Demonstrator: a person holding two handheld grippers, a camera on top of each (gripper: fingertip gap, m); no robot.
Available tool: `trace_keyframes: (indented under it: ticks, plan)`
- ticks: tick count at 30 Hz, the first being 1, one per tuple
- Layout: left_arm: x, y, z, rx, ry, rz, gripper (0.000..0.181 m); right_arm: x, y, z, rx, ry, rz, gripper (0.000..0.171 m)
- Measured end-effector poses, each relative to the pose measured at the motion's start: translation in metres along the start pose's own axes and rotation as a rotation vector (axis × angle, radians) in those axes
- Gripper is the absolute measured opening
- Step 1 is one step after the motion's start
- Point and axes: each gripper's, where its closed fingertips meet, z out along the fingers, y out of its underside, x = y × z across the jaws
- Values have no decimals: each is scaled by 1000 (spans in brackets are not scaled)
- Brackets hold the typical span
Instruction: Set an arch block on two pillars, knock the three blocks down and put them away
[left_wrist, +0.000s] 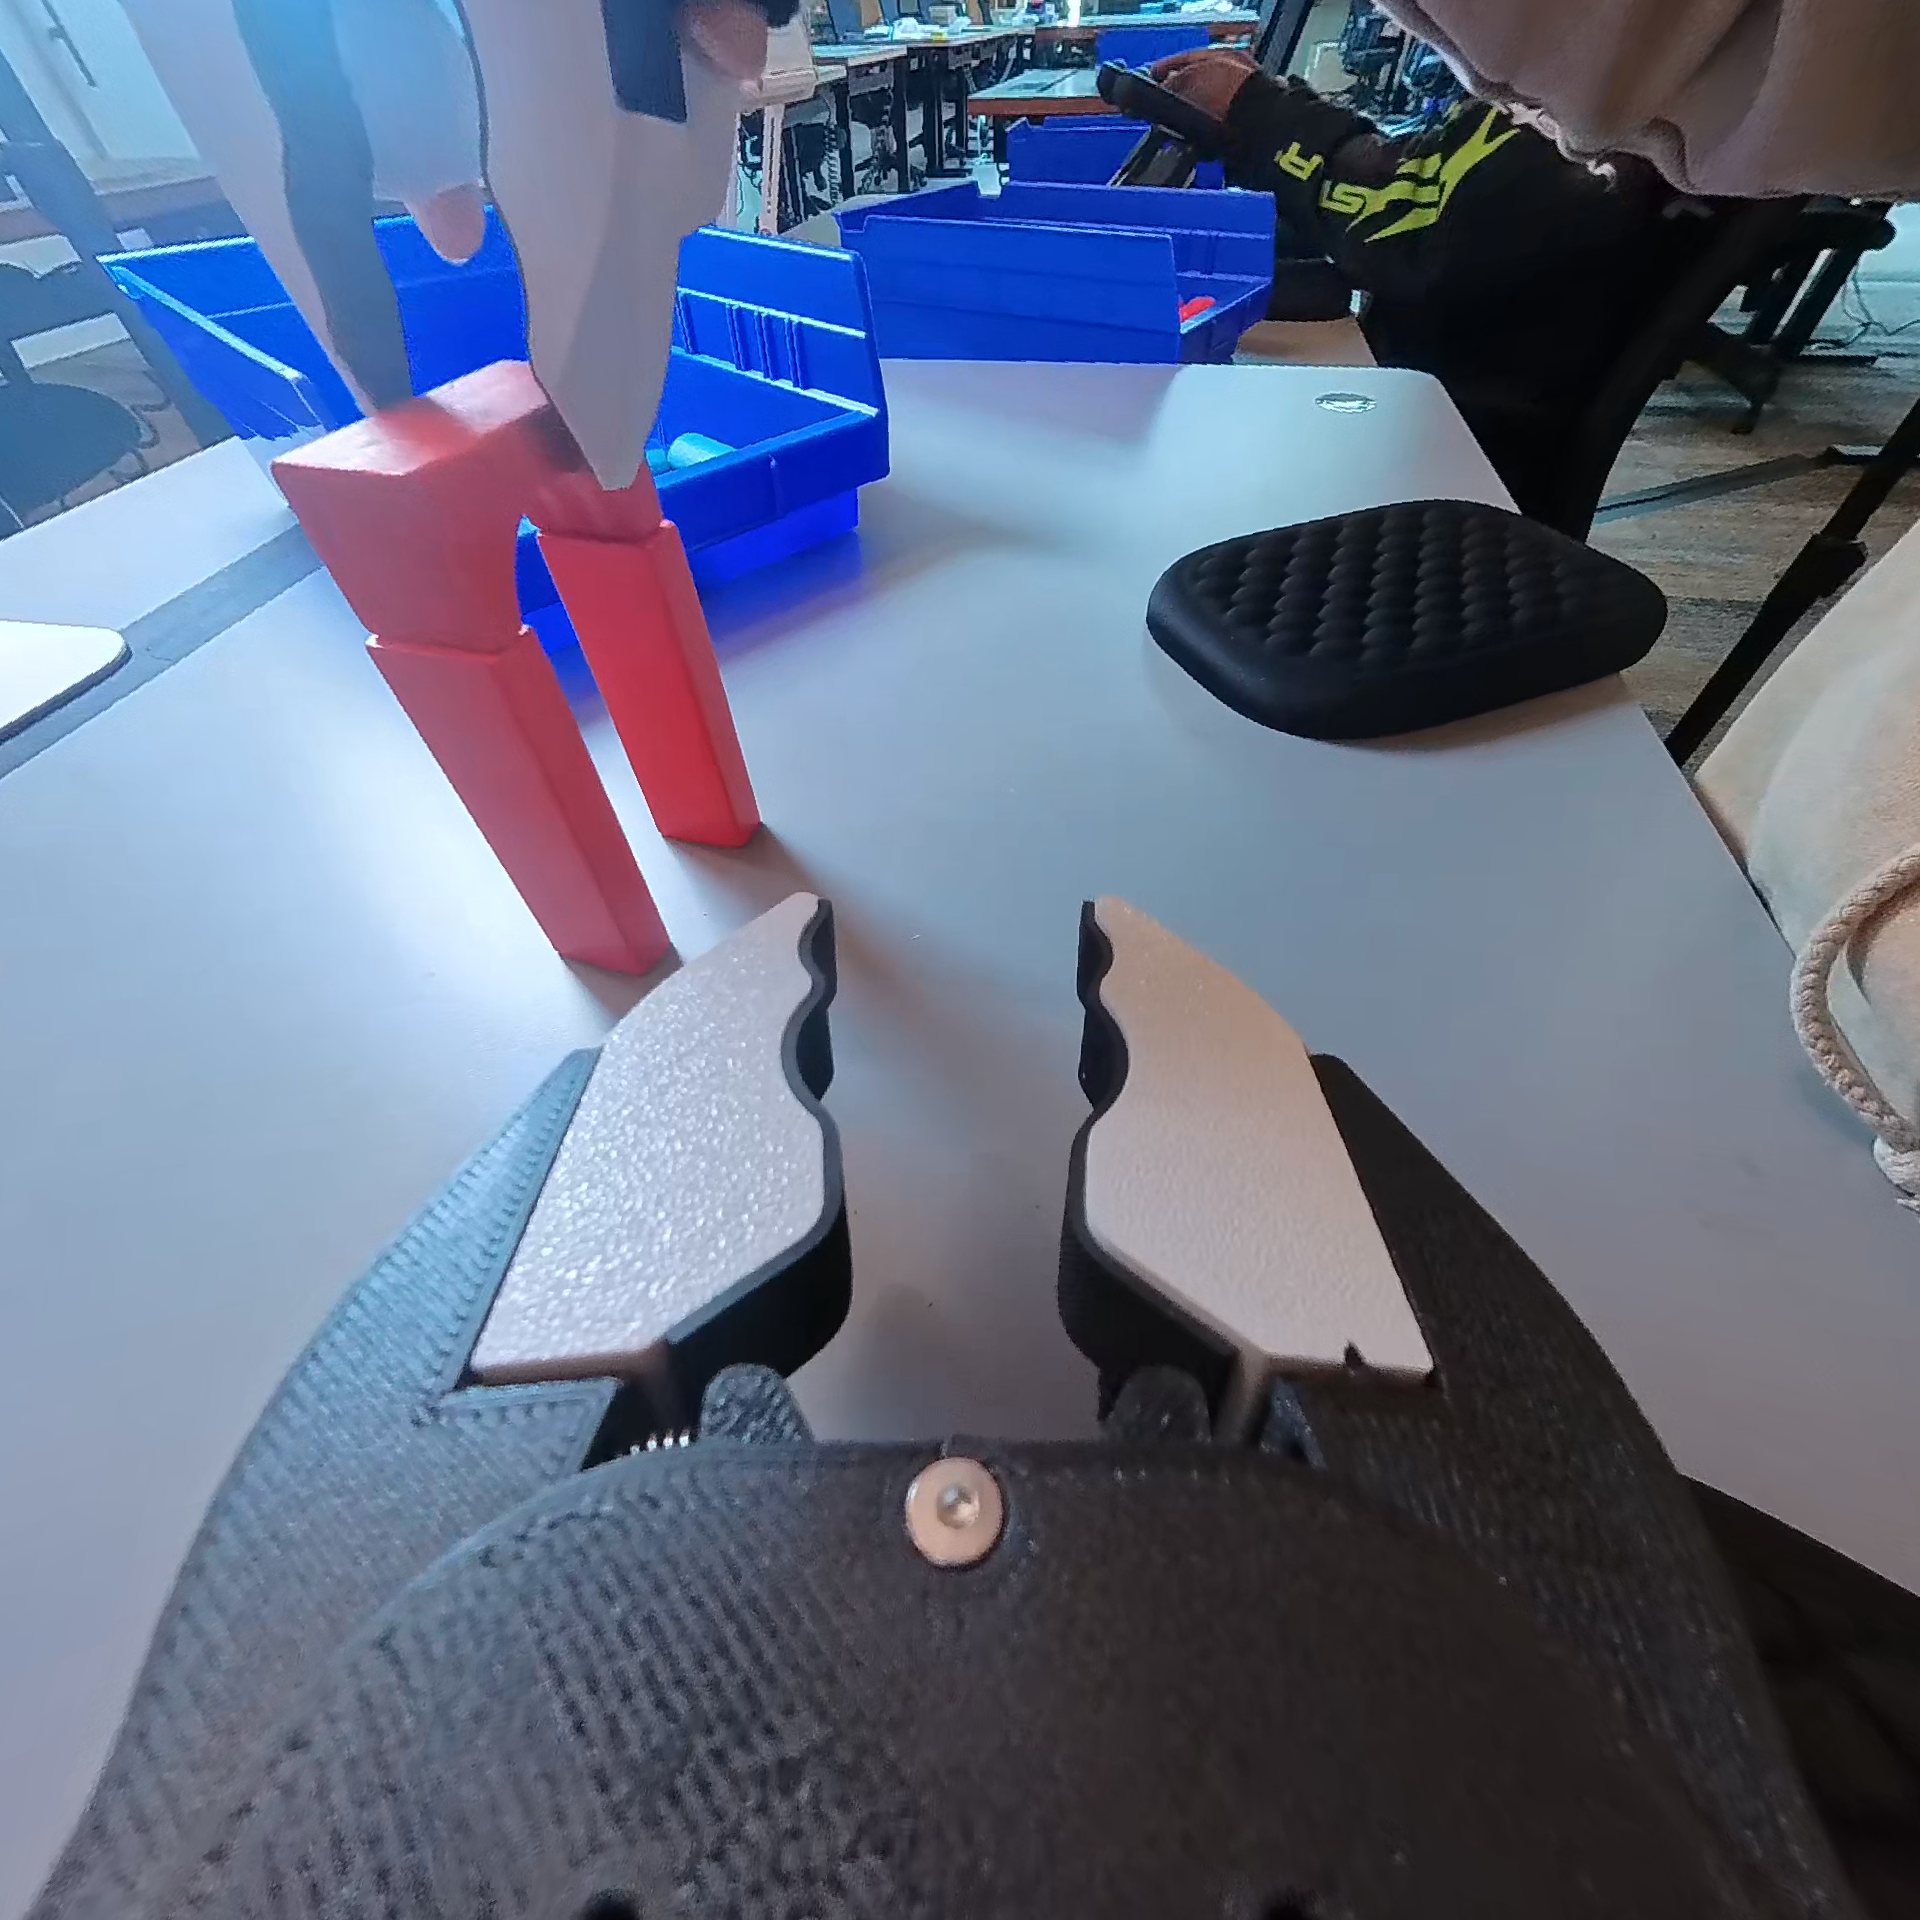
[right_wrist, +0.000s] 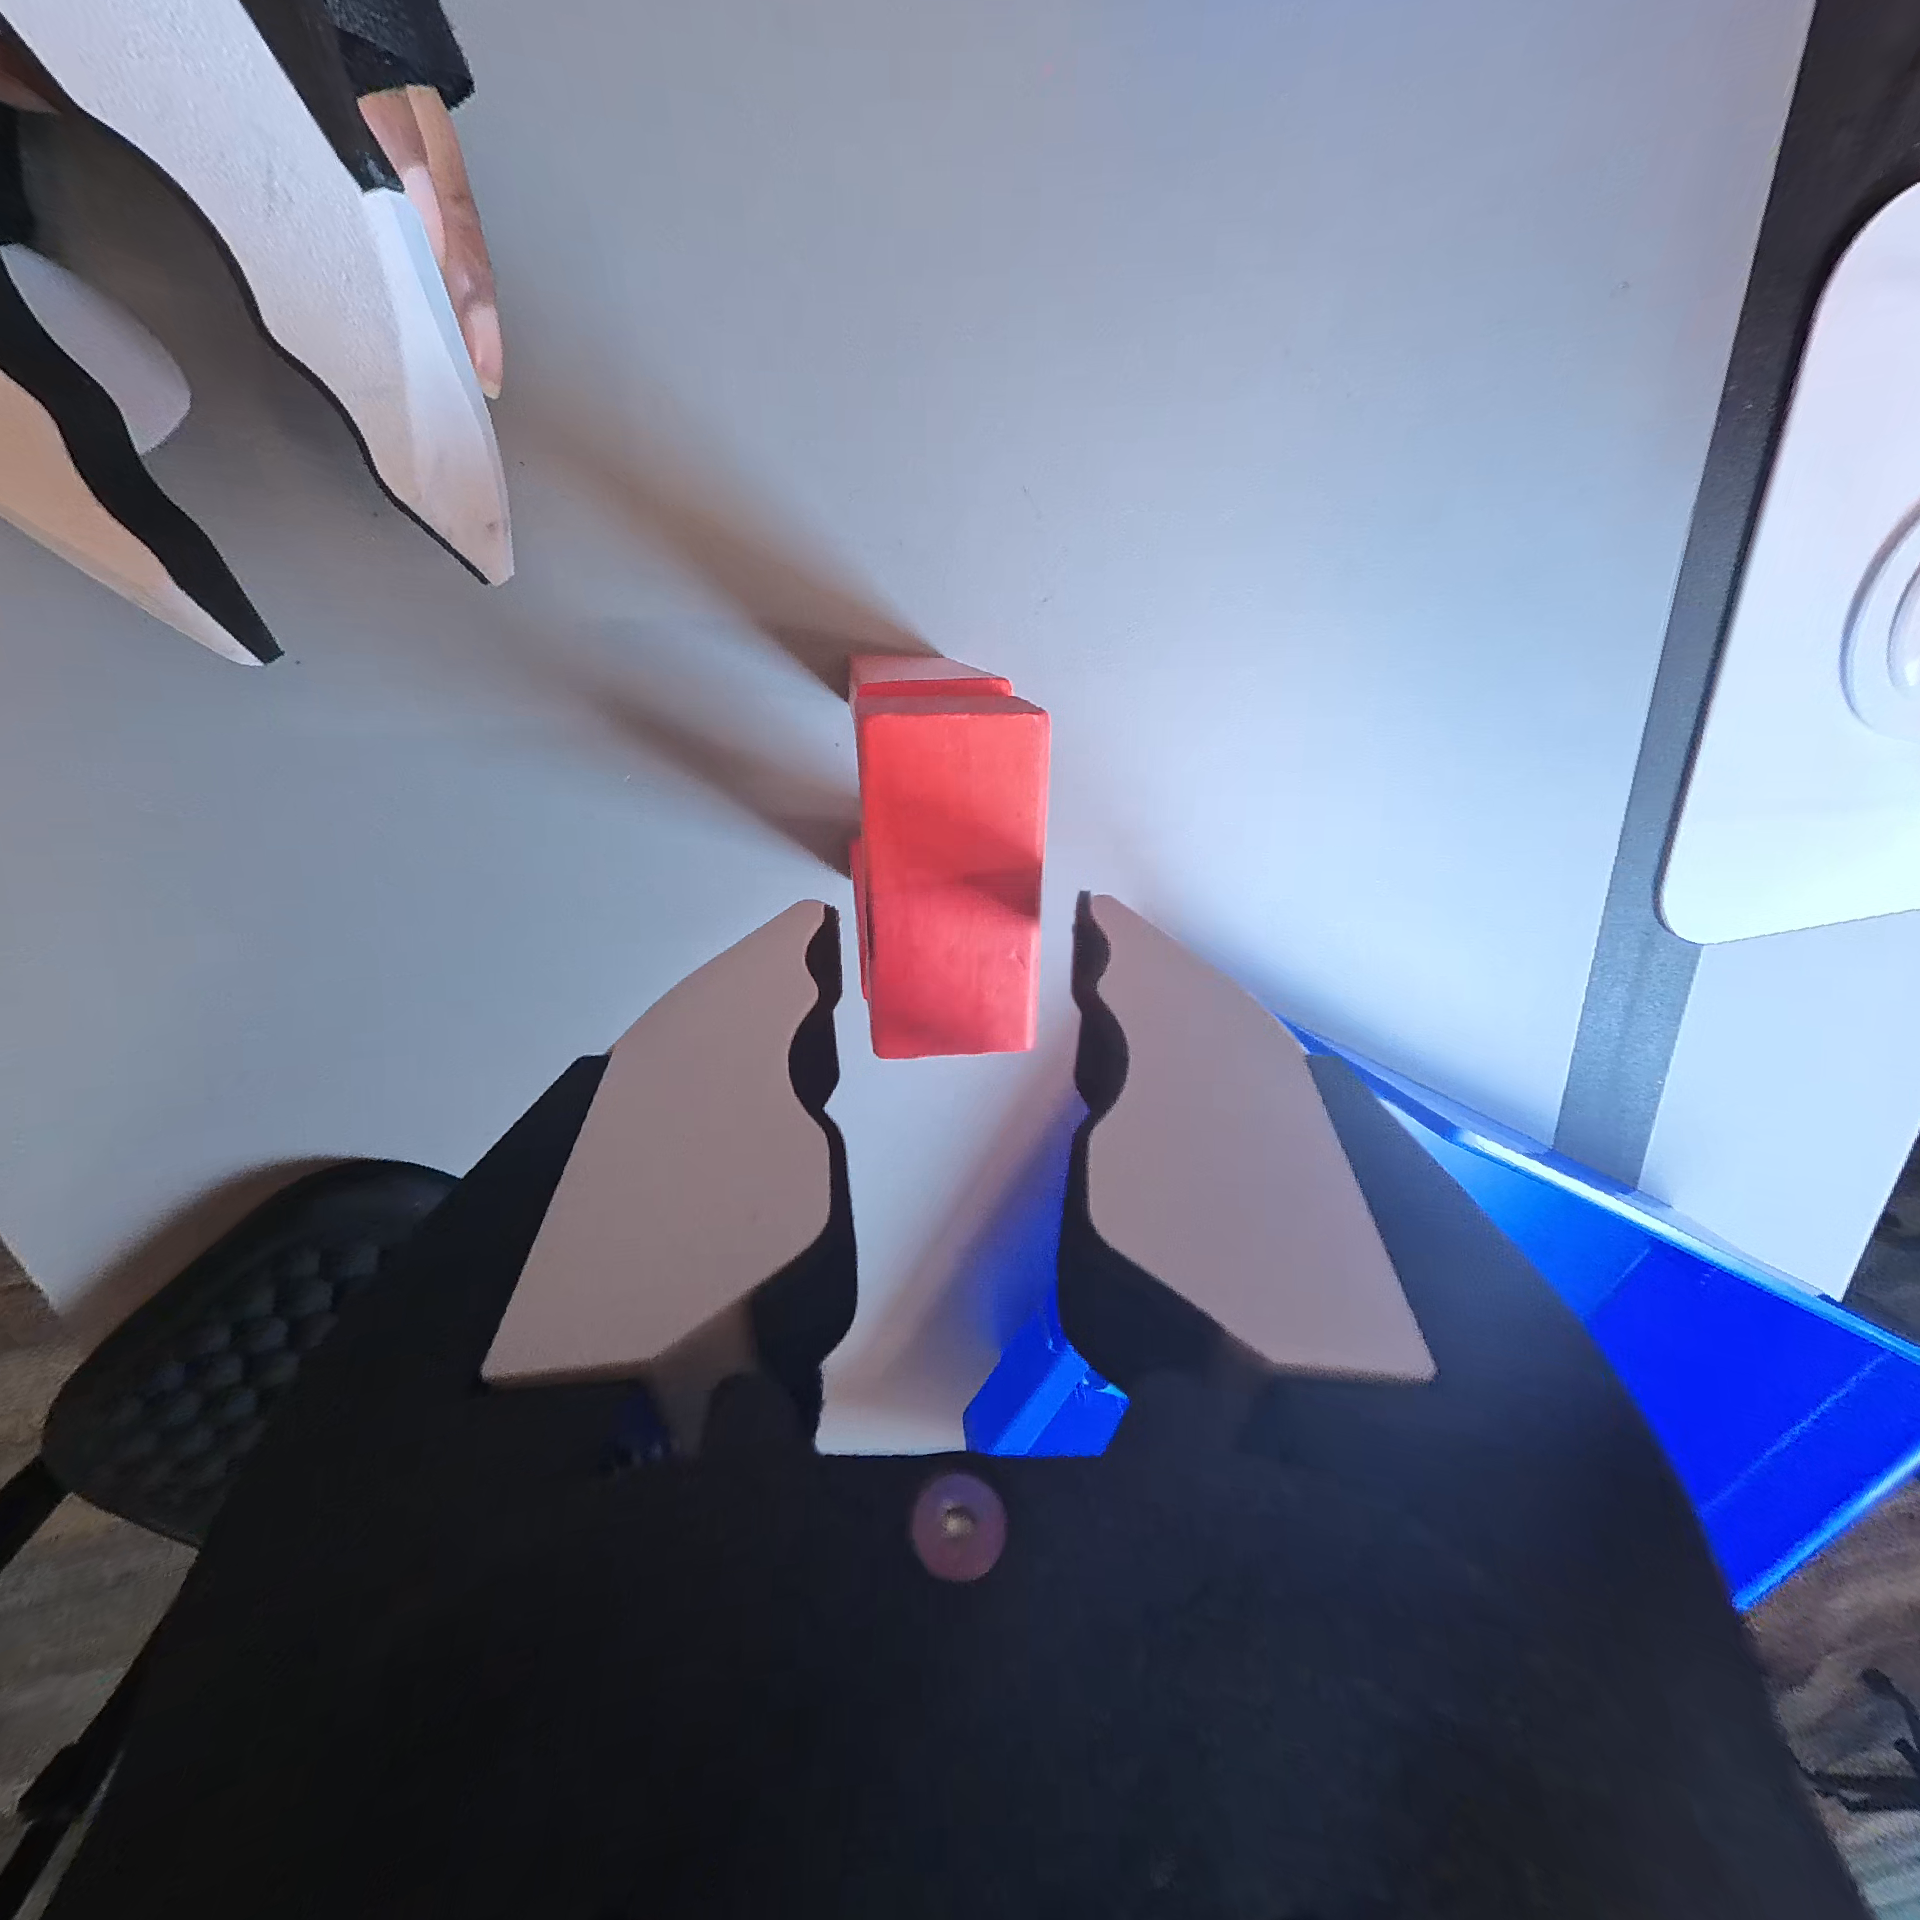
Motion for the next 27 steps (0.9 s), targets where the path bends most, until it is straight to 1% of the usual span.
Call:
trace_keyframes:
  ticks: [3,5,7,9,11,13,16,20,23,25,26,27]
  plan:
    - [-1,-1,-1,7,-10,1,44,5,-3,-10,42,27,3,49]
    - [-2,-2,-1,17,-20,0,44,8,-8,-24,115,55,20,51]
    - [-5,-4,-3,34,-37,-4,44,10,-11,-40,227,96,47,54]
    - [-8,-6,-6,58,-64,-10,45,11,-12,-56,370,159,78,62]
    - [-14,-8,-8,78,-96,-19,45,12,-4,-69,504,235,135,65]
    - [-21,-10,-12,99,-132,-34,46,7,10,-72,618,294,210,69]
    - [-30,-15,-19,131,-192,-40,46,-9,36,-54,732,313,357,74]
    - [-42,-15,-27,133,-291,3,46,-33,63,-10,768,368,489,87]
    - [-50,-13,-32,114,-354,2,46,-52,67,14,830,398,551,88]
    - [-53,-10,-35,99,-384,-31,48,-61,68,27,810,399,560,93]
    - [-54,-8,-35,87,-387,-53,49,-62,68,25,799,419,555,93]
    - [-55,-5,-36,79,-387,-77,50,-61,67,19,828,436,557,90]
